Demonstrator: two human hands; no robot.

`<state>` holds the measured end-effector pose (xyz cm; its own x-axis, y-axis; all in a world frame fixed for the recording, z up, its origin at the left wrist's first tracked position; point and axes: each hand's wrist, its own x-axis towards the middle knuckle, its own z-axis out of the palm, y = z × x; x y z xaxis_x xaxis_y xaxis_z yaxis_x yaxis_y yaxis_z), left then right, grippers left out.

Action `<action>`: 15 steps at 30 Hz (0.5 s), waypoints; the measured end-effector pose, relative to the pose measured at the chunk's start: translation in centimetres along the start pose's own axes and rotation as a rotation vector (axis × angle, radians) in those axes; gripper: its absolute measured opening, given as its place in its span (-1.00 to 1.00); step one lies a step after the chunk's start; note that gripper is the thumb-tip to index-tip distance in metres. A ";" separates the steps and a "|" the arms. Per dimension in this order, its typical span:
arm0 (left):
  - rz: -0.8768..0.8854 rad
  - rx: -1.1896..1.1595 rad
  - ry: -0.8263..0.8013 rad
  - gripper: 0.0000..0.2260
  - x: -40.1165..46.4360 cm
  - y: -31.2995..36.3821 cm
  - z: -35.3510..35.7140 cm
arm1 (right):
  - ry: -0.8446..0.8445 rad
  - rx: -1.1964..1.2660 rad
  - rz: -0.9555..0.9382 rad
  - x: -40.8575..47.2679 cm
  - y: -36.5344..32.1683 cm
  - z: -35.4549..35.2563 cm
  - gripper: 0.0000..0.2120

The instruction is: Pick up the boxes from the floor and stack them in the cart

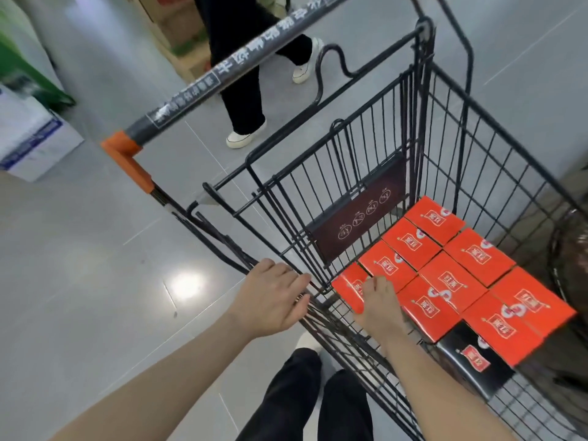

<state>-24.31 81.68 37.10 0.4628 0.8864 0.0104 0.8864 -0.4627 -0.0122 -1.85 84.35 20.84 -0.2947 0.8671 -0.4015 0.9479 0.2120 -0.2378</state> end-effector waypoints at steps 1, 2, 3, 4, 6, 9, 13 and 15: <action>-0.004 0.004 -0.001 -0.61 0.0 -0.1 0.1 | 0.016 0.003 -0.023 0.1 -0.1 0.2 -0.46; -0.006 0.007 -0.004 -0.59 0.0 -0.1 0.2 | 0.023 -0.011 -0.036 0.2 -0.4 0.6 -0.48; -0.005 0.008 -0.004 -0.58 -0.1 -0.2 0.3 | 0.017 -0.031 -0.029 0.3 -0.6 0.9 -0.47; -0.001 0.006 -0.005 -0.58 -0.1 -0.2 0.3 | 0.002 -0.037 -0.009 0.4 -0.7 1.0 -0.45; 0.011 -0.001 -0.022 -0.61 0.0 -0.3 0.2 | -0.036 -0.018 0.014 0.5 -0.6 0.8 -0.46; -0.004 -0.011 -0.077 -0.64 0.1 -0.1 -0.3 | -0.119 0.101 -0.020 0.8 0.1 -1.2 -0.49; -0.164 -0.094 -0.230 -0.56 1.2 0.8 -1.9 | -0.131 0.269 0.017 -0.6 1.2 -6.0 -0.53; -0.198 -0.173 -0.256 -0.52 2.9 0.5 -2.7 | -0.041 0.289 0.041 -1.8 1.9 -8.8 -0.59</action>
<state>-22.46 83.98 39.79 0.2852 0.9238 -0.2553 0.9566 -0.2581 0.1350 1.51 87.18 28.85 -0.2670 0.8524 -0.4497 0.8872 0.0351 -0.4601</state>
